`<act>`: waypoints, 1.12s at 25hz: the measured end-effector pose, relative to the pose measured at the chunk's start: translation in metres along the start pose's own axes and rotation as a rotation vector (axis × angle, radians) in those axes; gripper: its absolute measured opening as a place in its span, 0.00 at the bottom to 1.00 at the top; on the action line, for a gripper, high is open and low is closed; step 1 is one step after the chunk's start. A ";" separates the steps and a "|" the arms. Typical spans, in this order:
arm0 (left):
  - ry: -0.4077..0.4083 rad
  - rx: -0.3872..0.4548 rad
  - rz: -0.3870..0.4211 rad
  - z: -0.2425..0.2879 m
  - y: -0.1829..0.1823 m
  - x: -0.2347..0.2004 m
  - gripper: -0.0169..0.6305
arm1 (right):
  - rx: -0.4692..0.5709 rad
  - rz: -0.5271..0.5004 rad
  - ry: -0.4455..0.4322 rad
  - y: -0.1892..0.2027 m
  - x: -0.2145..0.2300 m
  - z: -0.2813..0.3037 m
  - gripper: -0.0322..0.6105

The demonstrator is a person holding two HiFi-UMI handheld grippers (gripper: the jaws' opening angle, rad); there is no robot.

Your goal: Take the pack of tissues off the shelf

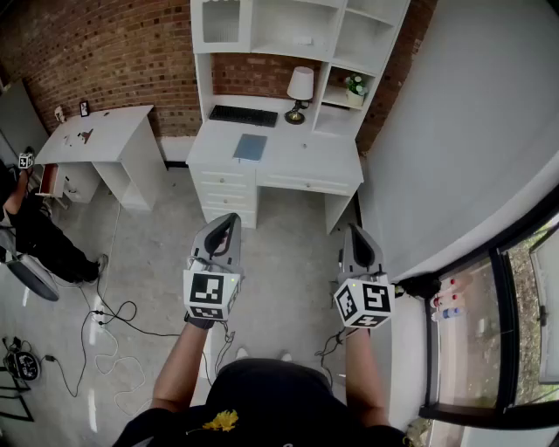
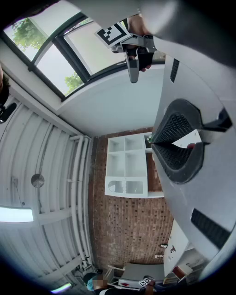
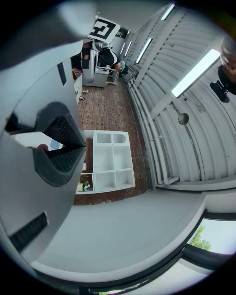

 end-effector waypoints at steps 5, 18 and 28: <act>-0.008 0.010 0.014 -0.001 0.002 -0.026 0.05 | 0.008 -0.009 0.001 -0.002 -0.019 0.015 0.05; 0.009 0.004 0.018 0.004 0.016 -0.056 0.05 | 0.073 -0.070 -0.034 -0.007 -0.056 0.041 0.45; 0.009 -0.002 0.016 -0.005 0.024 -0.103 0.05 | 0.044 -0.098 -0.027 -0.007 -0.092 0.073 0.48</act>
Point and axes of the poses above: the fingertips, and each gripper's own axes: z forward along the fingers, x to its right, y out of its underside, the point moved 6 cm from there along -z, backward along the fingers, and after that the axes turned 5 degrees about -x, right-handed, at the moved point
